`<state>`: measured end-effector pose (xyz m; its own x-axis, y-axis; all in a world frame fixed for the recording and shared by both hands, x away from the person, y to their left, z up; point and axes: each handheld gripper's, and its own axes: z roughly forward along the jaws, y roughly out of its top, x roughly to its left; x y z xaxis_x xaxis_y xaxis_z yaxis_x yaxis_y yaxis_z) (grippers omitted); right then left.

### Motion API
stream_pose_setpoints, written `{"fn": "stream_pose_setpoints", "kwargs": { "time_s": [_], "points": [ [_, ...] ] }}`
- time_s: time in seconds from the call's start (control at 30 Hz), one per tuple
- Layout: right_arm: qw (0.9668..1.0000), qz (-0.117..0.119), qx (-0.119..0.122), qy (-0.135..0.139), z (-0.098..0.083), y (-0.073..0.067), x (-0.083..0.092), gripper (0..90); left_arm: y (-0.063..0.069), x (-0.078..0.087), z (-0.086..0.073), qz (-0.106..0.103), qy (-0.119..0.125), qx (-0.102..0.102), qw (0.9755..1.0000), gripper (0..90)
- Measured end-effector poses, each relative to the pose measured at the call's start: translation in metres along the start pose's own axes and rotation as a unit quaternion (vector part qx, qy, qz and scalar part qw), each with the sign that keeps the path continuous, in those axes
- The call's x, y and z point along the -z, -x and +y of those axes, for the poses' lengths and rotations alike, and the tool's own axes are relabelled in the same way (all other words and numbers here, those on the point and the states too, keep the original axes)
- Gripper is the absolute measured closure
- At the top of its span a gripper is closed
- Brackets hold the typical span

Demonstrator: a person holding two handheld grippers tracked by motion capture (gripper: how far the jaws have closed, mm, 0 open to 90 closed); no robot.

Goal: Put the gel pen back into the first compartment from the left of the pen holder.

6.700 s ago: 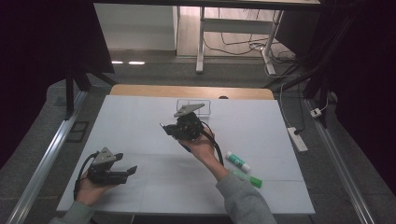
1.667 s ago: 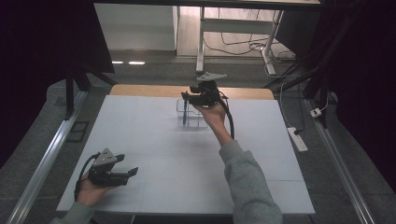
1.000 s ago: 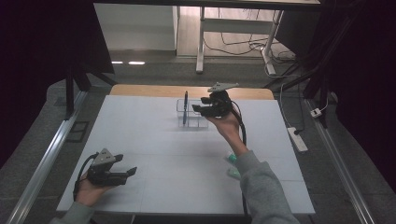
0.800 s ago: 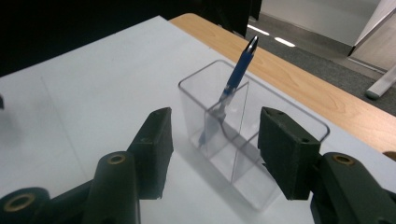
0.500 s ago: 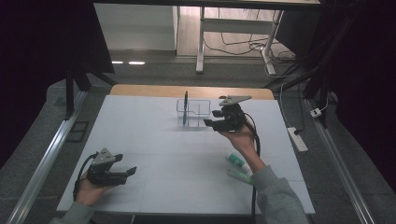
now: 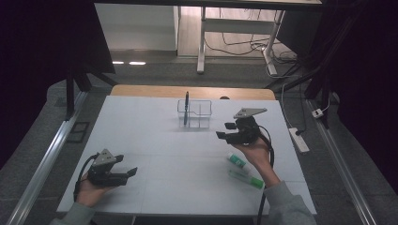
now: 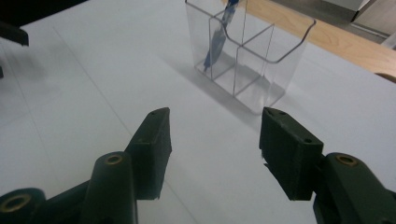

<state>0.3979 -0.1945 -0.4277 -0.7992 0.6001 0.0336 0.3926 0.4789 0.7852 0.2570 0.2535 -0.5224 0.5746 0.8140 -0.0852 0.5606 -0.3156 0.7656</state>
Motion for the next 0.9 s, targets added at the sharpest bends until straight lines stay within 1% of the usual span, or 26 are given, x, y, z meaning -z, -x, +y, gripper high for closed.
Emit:
{"fn": "stream_pose_setpoints", "kwargs": {
  "time_s": [0.13, 0.2, 0.4, 0.53, 0.57, 0.73, 0.9],
  "points": [
    [1.0000, -0.002, 0.004, -0.005, -0.010, 0.000, 0.008, 43.3, 0.000, -0.001, 0.000, 0.000, -0.002, 0.000, 1.0000, 21.6],
    [1.0000, -0.004, 0.001, -0.005, -0.015, 0.001, 0.012, 43.3, 0.000, -0.001, 0.001, 0.000, -0.001, -0.001, 1.0000, 21.5],
    [0.9997, -0.019, 0.009, -0.013, -0.031, -0.001, 0.024, 43.2, 0.000, -0.002, 0.002, -0.002, -0.001, -0.003, 1.0000, 21.6],
    [0.9998, -0.018, 0.006, -0.010, -0.041, -0.001, 0.032, 43.2, 0.000, -0.002, 0.001, -0.003, -0.001, -0.003, 1.0000, 21.5],
    [0.9997, -0.019, 0.006, -0.013, -0.043, -0.001, 0.034, 43.0, 0.000, -0.002, 0.001, -0.003, -0.001, -0.002, 1.0000, 21.5],
    [0.9997, -0.023, 0.000, -0.011, -0.052, 0.000, 0.044, 42.9, -0.001, -0.002, 0.000, -0.003, -0.001, -0.002, 1.0000, 21.5],
    [0.9994, -0.029, 0.008, -0.017, -0.058, -0.003, 0.053, 42.7, 0.000, -0.002, 0.001, -0.003, 0.000, -0.003, 1.0000, 21.5]
  ]
}}
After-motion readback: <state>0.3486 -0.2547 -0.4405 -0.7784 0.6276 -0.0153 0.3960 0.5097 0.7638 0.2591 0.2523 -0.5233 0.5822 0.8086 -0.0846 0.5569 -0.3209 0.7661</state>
